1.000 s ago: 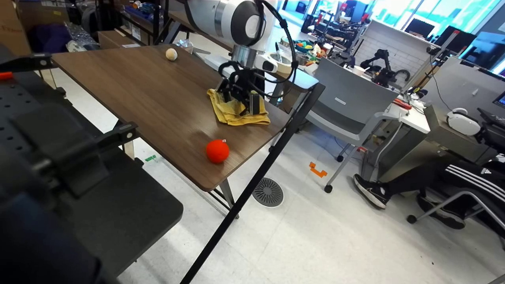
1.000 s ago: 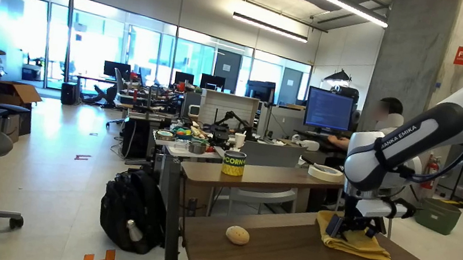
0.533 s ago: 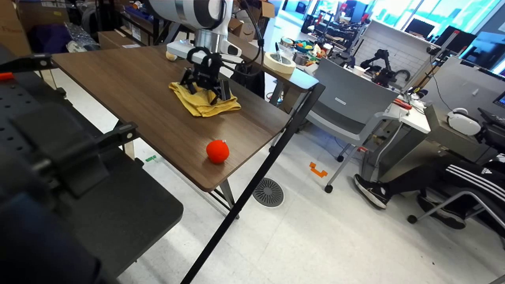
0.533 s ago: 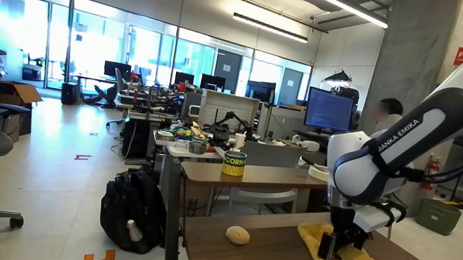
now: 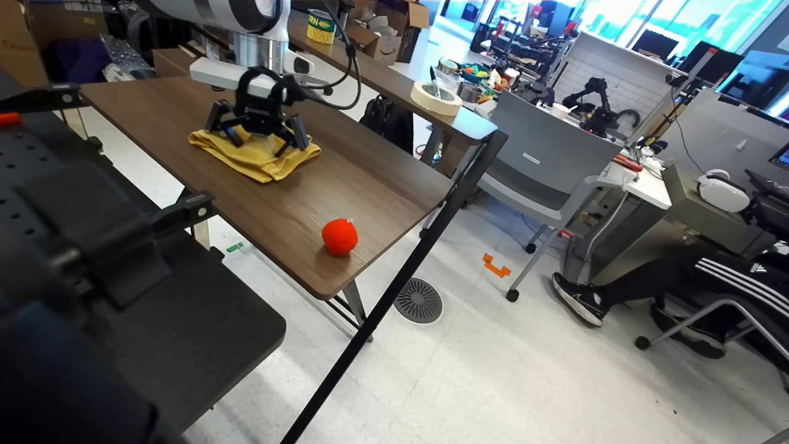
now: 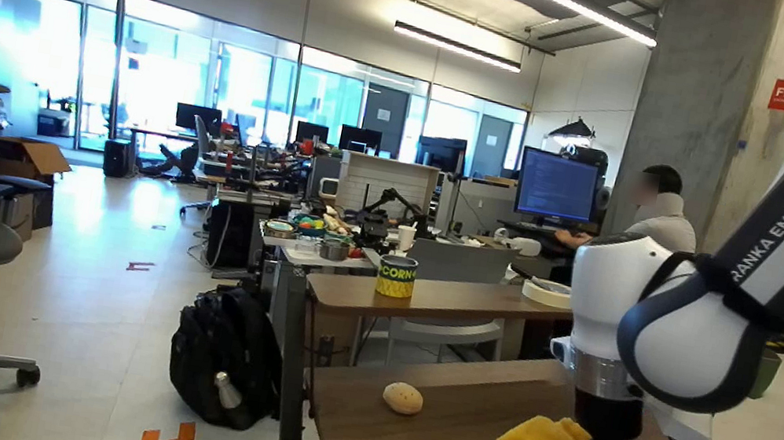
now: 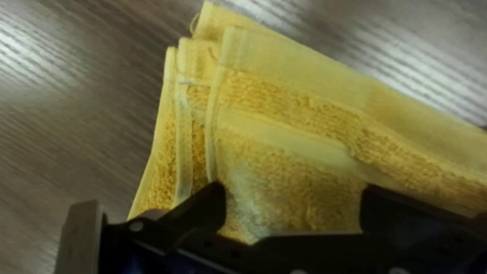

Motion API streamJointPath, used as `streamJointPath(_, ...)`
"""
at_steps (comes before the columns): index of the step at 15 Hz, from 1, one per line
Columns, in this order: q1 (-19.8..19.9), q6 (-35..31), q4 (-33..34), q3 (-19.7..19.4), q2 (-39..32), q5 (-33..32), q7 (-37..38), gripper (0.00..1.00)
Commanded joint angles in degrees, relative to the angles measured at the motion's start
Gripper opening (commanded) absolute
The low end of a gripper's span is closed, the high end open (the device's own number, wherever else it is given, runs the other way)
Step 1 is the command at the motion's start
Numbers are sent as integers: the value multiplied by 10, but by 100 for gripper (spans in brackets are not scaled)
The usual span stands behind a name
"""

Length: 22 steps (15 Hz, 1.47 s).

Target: Move the potato to the left, wipe the table with the yellow towel, move the red plush toy to the left, wipe the right side of the table with the towel, move the potato and red toy to the right, wipe the left side of the table

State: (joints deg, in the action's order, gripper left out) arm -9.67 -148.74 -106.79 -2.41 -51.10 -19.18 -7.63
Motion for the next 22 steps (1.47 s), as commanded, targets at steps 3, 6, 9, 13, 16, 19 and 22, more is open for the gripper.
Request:
streamJointPath(3, 2, -34, -54, 5, 23, -10, -18, 100)
streamJointPath(6, 2, -36, -61, 5, 26, -11, -22, 100)
streamJointPath(9, 64, -133, -81, 57, 14, 34, -47, 100)
streamJointPath(13, 58, -252, -127, 76, 0, 10, -73, 100)
streamJointPath(16, 31, -288, -150, 95, -5, -2, -92, 100)
streamJointPath(19, -31, -314, -144, 87, -14, -11, -87, 100)
streamJointPath(22, -59, -306, -117, 80, -21, -2, -81, 100)
